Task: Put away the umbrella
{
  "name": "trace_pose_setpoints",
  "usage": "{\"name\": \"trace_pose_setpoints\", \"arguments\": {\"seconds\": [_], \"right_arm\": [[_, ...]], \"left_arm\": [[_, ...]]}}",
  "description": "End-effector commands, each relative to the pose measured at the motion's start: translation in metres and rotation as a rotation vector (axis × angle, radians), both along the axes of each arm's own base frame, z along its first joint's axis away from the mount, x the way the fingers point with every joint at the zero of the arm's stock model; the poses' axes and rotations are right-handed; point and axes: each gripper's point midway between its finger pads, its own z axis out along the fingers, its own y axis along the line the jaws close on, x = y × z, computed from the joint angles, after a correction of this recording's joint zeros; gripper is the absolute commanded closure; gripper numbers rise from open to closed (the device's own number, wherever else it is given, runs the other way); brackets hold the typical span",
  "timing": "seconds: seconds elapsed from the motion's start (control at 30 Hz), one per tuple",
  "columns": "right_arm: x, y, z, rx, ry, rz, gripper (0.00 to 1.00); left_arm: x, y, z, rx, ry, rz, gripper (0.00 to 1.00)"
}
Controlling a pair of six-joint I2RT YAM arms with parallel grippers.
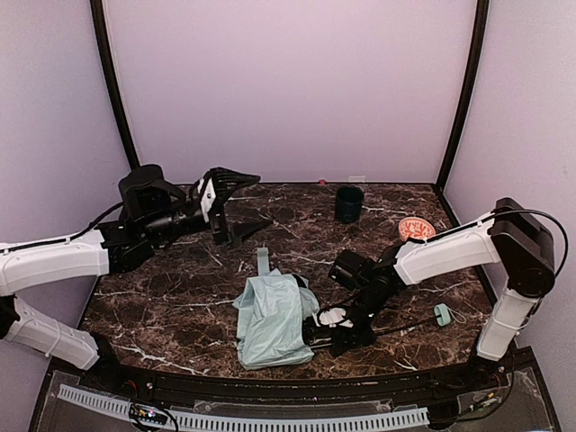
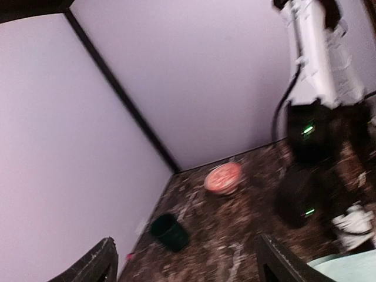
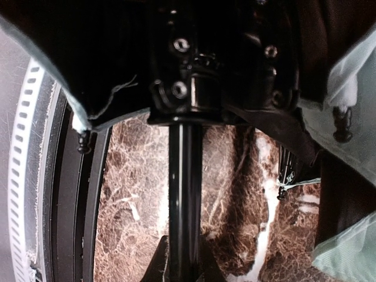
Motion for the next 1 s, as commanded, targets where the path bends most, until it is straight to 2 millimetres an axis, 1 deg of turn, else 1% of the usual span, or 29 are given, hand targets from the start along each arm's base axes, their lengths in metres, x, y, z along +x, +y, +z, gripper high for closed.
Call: {"name": "trace_pose_setpoints", "arguments": {"seconds": [0.0, 0.03, 0.1, 0.17, 0.23, 0.27, 0.3, 0.37, 0.4, 0.43, 0.5, 0.53, 0.57, 0.6, 0.73, 0.8, 0.83, 0.9, 0.97], "right_arm": [[-0.01, -0.034, -0.031, -0.187, 0.039, -0.021, 1.0], [-0.01, -0.034, -0.031, -0.186, 0.037, -0.02, 1.0], [-0.008, -0.033, -0.031, -0.187, 0.031, -0.02, 1.0], [-0.007, -0.033, -0.032, -0.192, 0.022, -0.021, 1.0], [-0.005, -0.034, -0.033, -0.199, 0.017, -0.025, 1.0], [-0.005, -0.034, -0.033, -0.2, 0.014, -0.026, 1.0], [-0.004, -0.035, -0.033, -0.202, 0.011, -0.027, 1.0], [-0.003, -0.035, -0.034, -0.206, 0.003, -0.028, 1.0], [-0.003, -0.035, -0.033, -0.205, -0.001, -0.028, 1.0], [-0.002, -0.035, -0.033, -0.205, -0.001, -0.029, 1.0], [-0.002, -0.034, -0.032, -0.201, -0.002, -0.028, 1.0], [-0.002, -0.033, -0.032, -0.199, -0.003, -0.029, 1.0], [-0.002, -0.033, -0.032, -0.196, -0.005, -0.027, 1.0], [-0.001, -0.033, -0.032, -0.195, -0.008, -0.029, 1.0], [0.002, -0.03, -0.03, -0.185, -0.024, -0.033, 1.0], [0.004, -0.029, -0.029, -0.178, -0.036, -0.039, 1.0], [0.006, -0.028, -0.029, -0.174, -0.046, -0.045, 1.0], [0.008, -0.027, -0.028, -0.164, -0.06, -0.047, 1.0], [0.01, -0.025, -0.027, -0.15, -0.077, -0.049, 1.0]], "left_arm": [[-0.093, -0.012, -0.083, 0.098, 0.587, -0.33, 0.1], [-0.098, -0.013, -0.092, 0.105, 0.648, -0.333, 0.03], [-0.106, -0.016, -0.115, 0.145, 0.745, -0.338, 0.01], [-0.1, -0.02, -0.14, 0.193, 0.819, -0.291, 0.01], [-0.09, -0.022, -0.159, 0.238, 0.866, -0.233, 0.01], [-0.087, -0.023, -0.165, 0.251, 0.877, -0.223, 0.01], [-0.088, -0.026, -0.167, 0.26, 0.888, -0.236, 0.01], [-0.097, -0.031, -0.169, 0.26, 0.913, -0.306, 0.04], [-0.101, -0.032, -0.172, 0.264, 0.933, -0.33, 0.09], [-0.104, -0.032, -0.174, 0.268, 0.952, -0.345, 0.21], [-0.112, -0.033, -0.18, 0.287, 0.999, -0.389, 0.56], [-0.114, -0.033, -0.182, 0.296, 1.01, -0.396, 0.72], [-0.113, -0.033, -0.185, 0.302, 1.017, -0.393, 0.9], [-0.108, -0.033, -0.188, 0.303, 1.014, -0.363, 0.99], [-0.058, -0.029, -0.216, 0.319, 0.956, -0.116, 1.0], [-0.033, -0.023, -0.24, 0.376, 0.951, 0.006, 1.0], [-0.027, -0.018, -0.256, 0.432, 0.966, 0.054, 1.0], [-0.02, -0.016, -0.279, 0.506, 0.974, 0.087, 1.0], [-0.018, -0.02, -0.292, 0.523, 0.991, 0.078, 1.0]]}}
